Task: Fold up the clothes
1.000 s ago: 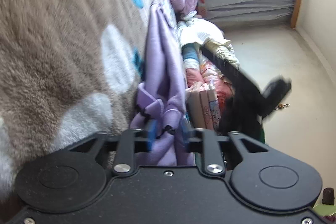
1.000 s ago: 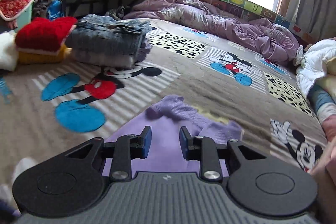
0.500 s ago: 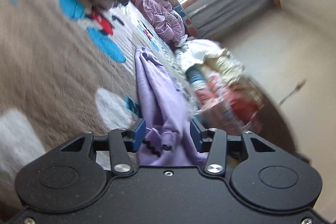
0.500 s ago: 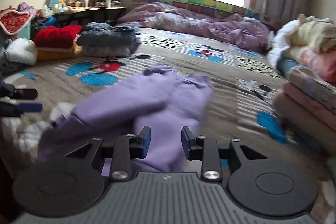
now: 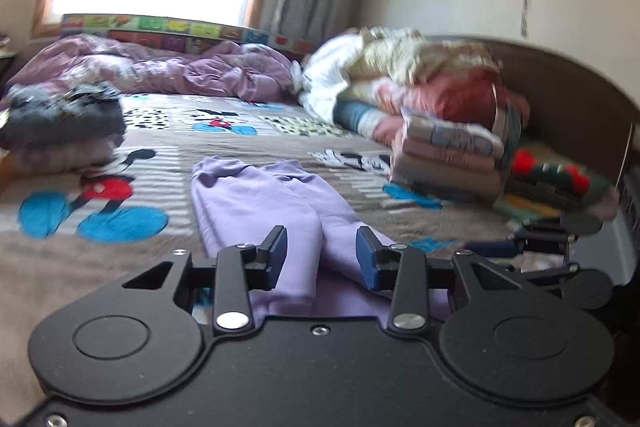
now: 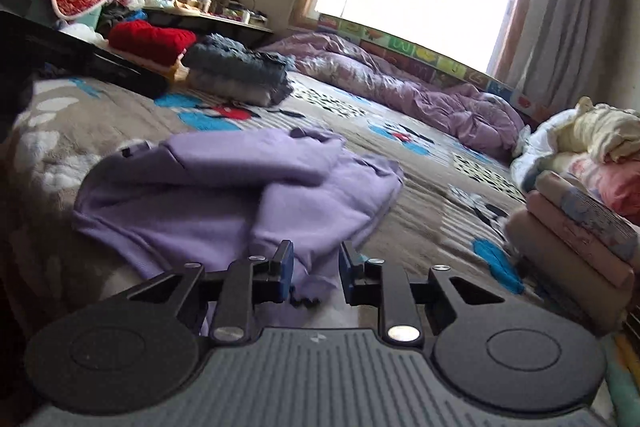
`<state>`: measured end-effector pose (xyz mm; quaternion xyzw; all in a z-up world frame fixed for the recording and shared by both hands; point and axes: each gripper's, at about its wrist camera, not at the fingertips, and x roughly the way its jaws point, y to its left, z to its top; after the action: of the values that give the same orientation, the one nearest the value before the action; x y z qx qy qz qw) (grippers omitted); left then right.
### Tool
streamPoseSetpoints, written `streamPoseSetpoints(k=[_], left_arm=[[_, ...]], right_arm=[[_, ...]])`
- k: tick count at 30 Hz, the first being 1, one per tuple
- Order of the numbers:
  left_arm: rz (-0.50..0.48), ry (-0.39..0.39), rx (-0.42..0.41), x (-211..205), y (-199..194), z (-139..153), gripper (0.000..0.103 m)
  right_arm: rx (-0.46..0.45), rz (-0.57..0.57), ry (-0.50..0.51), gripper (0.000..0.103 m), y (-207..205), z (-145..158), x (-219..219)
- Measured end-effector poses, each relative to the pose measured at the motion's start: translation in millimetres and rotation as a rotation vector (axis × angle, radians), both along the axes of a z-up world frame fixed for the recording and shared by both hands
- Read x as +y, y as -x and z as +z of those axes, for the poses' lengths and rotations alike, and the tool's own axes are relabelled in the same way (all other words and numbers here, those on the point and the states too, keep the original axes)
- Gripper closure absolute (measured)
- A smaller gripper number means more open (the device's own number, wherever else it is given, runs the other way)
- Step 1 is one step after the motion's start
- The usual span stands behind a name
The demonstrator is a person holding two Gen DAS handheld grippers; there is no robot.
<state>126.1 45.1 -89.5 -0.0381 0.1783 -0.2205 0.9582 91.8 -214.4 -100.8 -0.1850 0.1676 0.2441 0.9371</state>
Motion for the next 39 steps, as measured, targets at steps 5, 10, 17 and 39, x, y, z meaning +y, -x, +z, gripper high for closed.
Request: streamPoseSetpoints(k=[5,10,17,39], left_arm=[[-0.001,-0.176,0.190,-7,-34,-49,0.067],[-0.003,-0.131,0.156,1,-20,-41,0.067],[-0.049,-0.214,0.063,12,27,-17,0.042],[-0.137,-0.859,-0.305,-14,60,-89,0.037]], right_arm=[[0.157,0.045,-0.019,0.077,-34,-25,21],[0.204,0.033,-0.065,0.076,-34,-25,18],[0.075,0.042,-0.076,0.069,14,-17,-16],[-0.207,0.098,0.315,0.046,54,-66,9]])
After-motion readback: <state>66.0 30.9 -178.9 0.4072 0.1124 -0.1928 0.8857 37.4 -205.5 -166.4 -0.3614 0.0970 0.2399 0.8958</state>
